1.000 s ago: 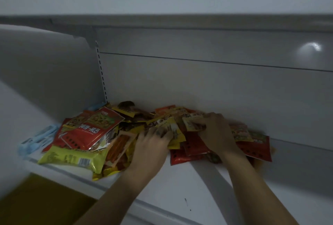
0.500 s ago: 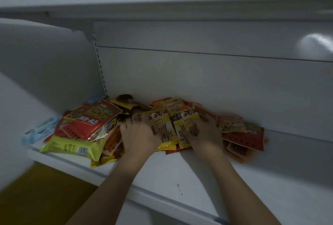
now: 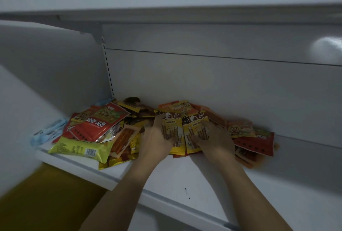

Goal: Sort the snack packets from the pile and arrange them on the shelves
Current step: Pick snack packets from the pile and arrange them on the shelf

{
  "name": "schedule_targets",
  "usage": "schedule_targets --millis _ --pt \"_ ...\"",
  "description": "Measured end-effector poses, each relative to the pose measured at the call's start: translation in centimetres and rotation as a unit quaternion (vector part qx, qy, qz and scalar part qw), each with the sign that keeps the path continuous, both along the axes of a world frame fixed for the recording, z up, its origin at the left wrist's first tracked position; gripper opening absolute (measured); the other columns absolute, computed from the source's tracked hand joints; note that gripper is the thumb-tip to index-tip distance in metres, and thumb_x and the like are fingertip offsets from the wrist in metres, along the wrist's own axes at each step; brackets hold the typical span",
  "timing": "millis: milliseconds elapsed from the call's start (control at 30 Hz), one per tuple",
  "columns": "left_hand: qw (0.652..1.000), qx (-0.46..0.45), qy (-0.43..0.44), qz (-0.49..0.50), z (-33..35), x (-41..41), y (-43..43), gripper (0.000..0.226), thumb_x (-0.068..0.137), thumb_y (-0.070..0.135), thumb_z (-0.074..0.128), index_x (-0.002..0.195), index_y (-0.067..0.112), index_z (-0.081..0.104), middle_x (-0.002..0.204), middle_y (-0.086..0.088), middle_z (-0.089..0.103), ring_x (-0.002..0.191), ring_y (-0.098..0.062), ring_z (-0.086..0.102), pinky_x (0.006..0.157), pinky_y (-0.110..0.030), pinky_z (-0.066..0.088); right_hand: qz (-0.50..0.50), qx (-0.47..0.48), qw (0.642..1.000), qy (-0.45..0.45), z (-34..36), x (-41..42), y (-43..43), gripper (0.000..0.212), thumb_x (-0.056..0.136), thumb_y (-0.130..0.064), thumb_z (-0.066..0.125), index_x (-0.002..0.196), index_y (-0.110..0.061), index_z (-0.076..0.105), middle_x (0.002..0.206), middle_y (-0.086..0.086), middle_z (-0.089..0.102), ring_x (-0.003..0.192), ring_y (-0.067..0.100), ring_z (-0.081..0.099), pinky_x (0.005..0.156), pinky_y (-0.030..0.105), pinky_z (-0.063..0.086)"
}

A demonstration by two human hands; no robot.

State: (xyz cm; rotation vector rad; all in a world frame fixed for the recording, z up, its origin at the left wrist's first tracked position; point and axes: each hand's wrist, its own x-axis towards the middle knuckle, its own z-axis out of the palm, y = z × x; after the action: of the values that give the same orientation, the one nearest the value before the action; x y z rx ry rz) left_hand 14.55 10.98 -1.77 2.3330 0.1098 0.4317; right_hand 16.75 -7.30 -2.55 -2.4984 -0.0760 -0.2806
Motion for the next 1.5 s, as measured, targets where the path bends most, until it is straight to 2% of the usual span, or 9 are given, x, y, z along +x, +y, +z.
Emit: schedule_targets --millis 233,333,600,767,900,1067,1233,1367,1500 --pt "0.98 -0.194 -0.021 -0.038 -0.2 -0.7 0.7 0.071 0.078 0.009 0.08 0.131 0.04 0.045 0.123 0.004 0.055 0.12 -0.019 0.051 0.1 -0.042 0.049 -0.002 -0.009 1.0 -0.003 0.2 -0.2 0.1 0.061 0.087 -0.049 0.067 0.142 -0.034 0.045 0.141 0.003 0.051 0.127 0.027 0.048 0.098 0.038 0.045" --pt "0.974 -0.212 -0.055 -0.06 -0.1 -1.5 1.1 0.054 0.084 0.004 0.074 0.121 0.037 0.052 0.111 0.017 0.054 0.117 -0.009 0.05 0.097 -0.029 0.046 0.004 -0.002 1.0 -0.014 0.6 -0.3 0.5 0.057 0.088 -0.041 0.068 0.141 -0.033 0.047 0.144 0.001 0.048 0.129 0.025 0.047 0.098 0.036 0.043" --pt "0.958 -0.238 -0.08 -0.137 0.1 -1.7 0.4 0.043 0.091 0.003 0.063 0.121 0.033 0.054 0.11 0.024 0.053 0.108 0.0 0.047 0.093 -0.022 0.042 -0.074 0.195 0.971 -0.116 -0.7 -4.7 0.4 0.045 0.084 -0.014 0.075 0.127 -0.02 0.064 0.129 -0.004 0.062 0.121 0.014 0.054 0.088 0.014 0.038" --pt "0.946 -0.25 -0.075 -0.19 -0.4 -2.1 -2.6 0.041 0.094 0.004 0.054 0.121 0.036 0.054 0.121 0.012 0.058 0.105 -0.006 0.055 0.075 -0.009 0.044 -0.148 0.261 0.947 -0.119 -1.3 -8.2 -2.9 0.046 0.087 -0.012 0.072 0.127 -0.033 0.061 0.124 -0.007 0.065 0.113 0.015 0.061 0.094 0.039 0.053" --pt "0.937 -0.255 -0.068 -0.23 -0.6 -3.8 -5.3 0.042 0.096 0.005 0.054 0.121 0.038 0.055 0.122 0.014 0.06 0.115 -0.011 0.057 0.094 -0.032 0.05 -0.192 0.333 0.913 -0.134 -0.7 -11.1 -5.4 0.026 0.088 -0.011 0.071 0.098 -0.034 0.069 0.106 -0.019 0.067 0.103 0.016 0.064 0.087 0.045 0.056" --pt "0.93 -0.262 -0.057 -0.251 -0.1 -6.9 -8.9 0.041 0.095 0.007 0.062 0.122 0.037 0.057 0.115 0.031 0.052 0.107 0.011 0.046 0.08 0.001 0.032 -0.207 0.354 0.899 -0.157 -1.0 -14.3 -8.0 0.02 0.089 -0.011 0.068 0.097 -0.029 0.069 0.107 -0.005 0.069 0.097 0.02 0.068 0.077 0.035 0.058" --pt "0.922 -0.273 -0.047 -0.27 -0.1 -11.5 -15.9 0.042 0.092 0.009 0.067 0.122 0.037 0.057 0.119 0.027 0.048 0.118 0.007 0.037 0.098 -0.018 0.032 -0.224 0.342 0.898 -0.161 -1.7 -20.1 -15.0 0.038 0.093 -0.01 0.064 0.122 -0.034 0.063 0.121 -0.001 0.065 0.104 0.018 0.067 0.086 0.039 0.058" --pt "0.912 -0.275 -0.04 -0.304 -0.3 -15.8 -22.9 0.045 0.09 0.009 0.069 0.123 0.037 0.059 0.118 0.025 0.051 0.118 0.0 0.043 0.1 -0.025 0.04 -0.259 0.345 0.885 -0.172 -2.2 -26.8 -21.8 0.043 0.092 -0.007 0.064 0.119 -0.04 0.063 0.118 -0.001 0.067 0.102 0.019 0.068 0.085 0.046 0.058" --pt "0.904 -0.257 -0.04 -0.34 -1.6 -19.9 -29.6 0.047 0.089 0.013 0.071 0.121 0.042 0.056 0.125 0.014 0.052 0.12 -0.007 0.046 0.096 -0.023 0.042 -0.282 0.362 0.867 -0.195 -2.6 -33.1 -27.3 0.042 0.092 0.0 0.062 0.119 -0.032 0.06 0.105 -0.013 0.067 0.082 0.001 0.069 0.062 0.019 0.056"
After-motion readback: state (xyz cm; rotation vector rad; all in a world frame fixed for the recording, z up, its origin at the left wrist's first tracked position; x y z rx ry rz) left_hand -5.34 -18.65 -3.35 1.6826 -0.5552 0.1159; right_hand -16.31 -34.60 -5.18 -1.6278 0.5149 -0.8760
